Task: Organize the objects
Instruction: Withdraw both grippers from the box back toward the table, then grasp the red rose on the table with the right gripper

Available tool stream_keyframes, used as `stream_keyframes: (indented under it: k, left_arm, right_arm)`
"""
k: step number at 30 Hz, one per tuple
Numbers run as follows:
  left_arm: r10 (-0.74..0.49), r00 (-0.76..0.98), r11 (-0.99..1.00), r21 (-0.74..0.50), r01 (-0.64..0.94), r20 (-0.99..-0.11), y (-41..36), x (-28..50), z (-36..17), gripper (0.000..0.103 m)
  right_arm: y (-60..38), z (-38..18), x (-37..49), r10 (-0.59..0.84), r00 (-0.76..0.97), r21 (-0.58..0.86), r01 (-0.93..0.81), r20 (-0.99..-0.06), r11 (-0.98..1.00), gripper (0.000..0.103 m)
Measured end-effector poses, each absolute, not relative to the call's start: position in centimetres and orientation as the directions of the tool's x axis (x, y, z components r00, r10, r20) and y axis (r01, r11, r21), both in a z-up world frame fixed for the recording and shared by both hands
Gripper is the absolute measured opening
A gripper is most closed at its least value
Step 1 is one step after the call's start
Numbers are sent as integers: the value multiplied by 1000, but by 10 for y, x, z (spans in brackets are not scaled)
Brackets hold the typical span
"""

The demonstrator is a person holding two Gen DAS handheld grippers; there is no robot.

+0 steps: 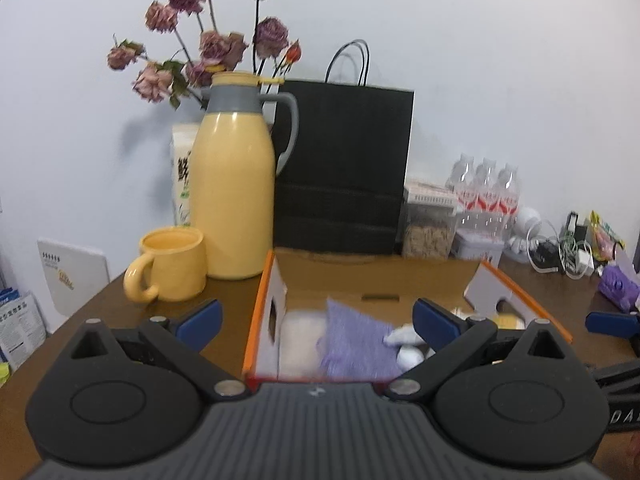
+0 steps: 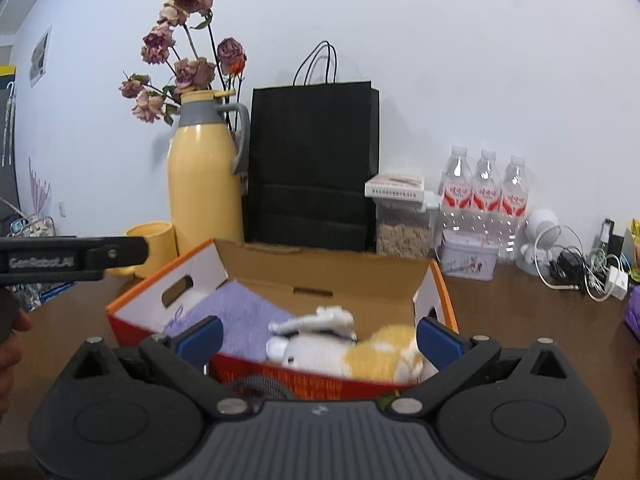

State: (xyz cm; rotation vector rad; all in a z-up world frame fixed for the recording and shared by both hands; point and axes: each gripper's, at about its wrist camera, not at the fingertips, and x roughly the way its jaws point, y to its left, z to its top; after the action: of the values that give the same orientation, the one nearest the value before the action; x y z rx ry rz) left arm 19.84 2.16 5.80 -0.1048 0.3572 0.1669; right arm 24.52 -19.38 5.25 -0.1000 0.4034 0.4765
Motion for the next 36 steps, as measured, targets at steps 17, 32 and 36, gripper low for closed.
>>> stream_keyframes:
  k: [17, 32, 36]
  left_arm:
    - [152, 872, 979, -47, -196, -466, 23, 132, 36, 103]
    - [148, 842, 978, -51, -203, -519, 22, 124, 22, 103]
    - [147, 841, 978, -50, -202, -521, 22, 124, 22, 103]
  right_arm:
    - [-230, 8, 185, 393, 765, -13, -464, -510, 886, 103]
    - [-234, -20, 221, 316, 715, -43, -435, -624, 899, 103]
    - [-225, -24, 237, 331, 713, -60, -462, -618, 885, 100]
